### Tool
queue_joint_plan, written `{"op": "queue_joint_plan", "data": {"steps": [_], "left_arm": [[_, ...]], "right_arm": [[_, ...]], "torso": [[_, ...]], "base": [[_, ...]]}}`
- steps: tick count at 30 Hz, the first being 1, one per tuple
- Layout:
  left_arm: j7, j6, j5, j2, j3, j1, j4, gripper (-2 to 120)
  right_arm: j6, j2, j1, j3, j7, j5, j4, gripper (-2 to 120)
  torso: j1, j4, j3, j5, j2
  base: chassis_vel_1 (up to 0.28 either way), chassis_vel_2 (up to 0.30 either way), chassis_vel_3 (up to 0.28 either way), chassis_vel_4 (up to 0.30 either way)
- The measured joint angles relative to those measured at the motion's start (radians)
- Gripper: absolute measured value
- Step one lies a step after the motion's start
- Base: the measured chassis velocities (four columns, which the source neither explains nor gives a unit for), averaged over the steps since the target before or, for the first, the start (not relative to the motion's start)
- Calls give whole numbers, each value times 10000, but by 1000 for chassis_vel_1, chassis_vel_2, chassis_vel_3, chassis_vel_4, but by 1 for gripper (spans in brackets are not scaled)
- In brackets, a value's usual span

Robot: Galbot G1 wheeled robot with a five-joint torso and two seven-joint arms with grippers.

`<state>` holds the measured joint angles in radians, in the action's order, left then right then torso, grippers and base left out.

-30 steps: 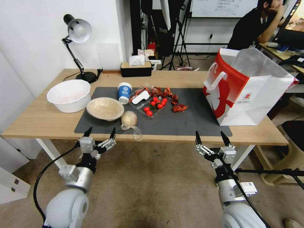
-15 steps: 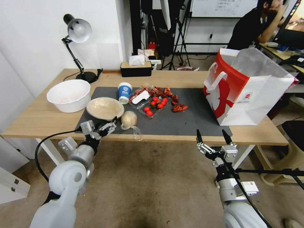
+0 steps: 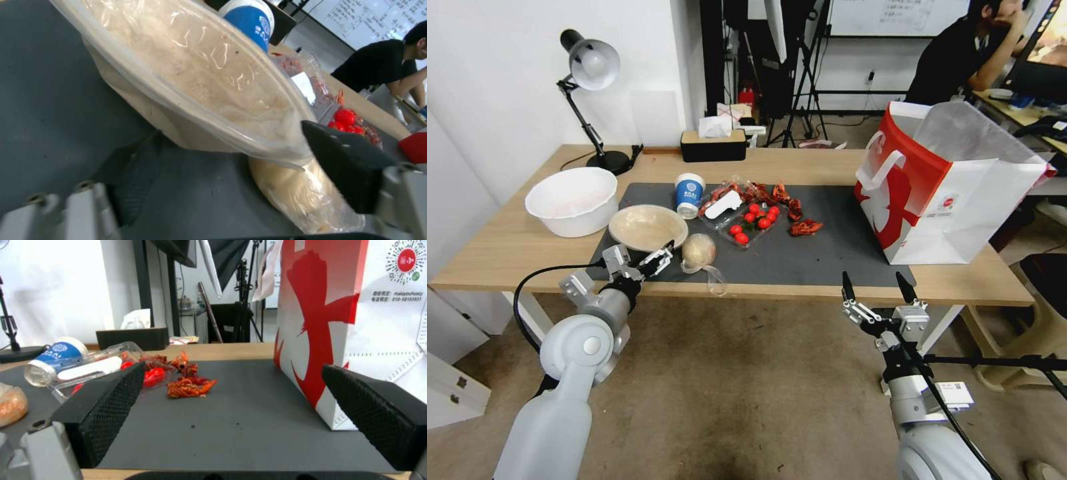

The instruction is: Pick up the trash from the table and place it into the takeout bag.

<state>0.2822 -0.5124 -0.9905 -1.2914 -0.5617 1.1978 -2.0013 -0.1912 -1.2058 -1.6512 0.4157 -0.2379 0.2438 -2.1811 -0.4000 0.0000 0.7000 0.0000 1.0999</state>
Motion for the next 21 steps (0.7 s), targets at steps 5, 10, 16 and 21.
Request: {"op": "queue_joint_plan", "data": {"steps": [5,10,16,21], "left_arm": [[-5,-1,56,35,2,0,16,57],[-27,-1,93,108,12,-11,28,38],[-76,-2,123,200,14,-10,-1,19],[-112,-1,179,226,22,-6,-26,5]], "right_arm": [[-1,-25,4,-9,-1,-15,0,99],[-1,-55,8,-30,1,-38,4,99],[-3,-65,11,-32,2,-41,13,99],[-4,-77,24,-37,2,-41,25,99]], "torso": [[0,0,0,0,0],[0,0,0,0,1],[0,0,0,1,1],[0,0,0,0,2]], "base": [[0,0,0,0],[0,0,0,0],[0,0,0,0],[0,0,0,0]]}}
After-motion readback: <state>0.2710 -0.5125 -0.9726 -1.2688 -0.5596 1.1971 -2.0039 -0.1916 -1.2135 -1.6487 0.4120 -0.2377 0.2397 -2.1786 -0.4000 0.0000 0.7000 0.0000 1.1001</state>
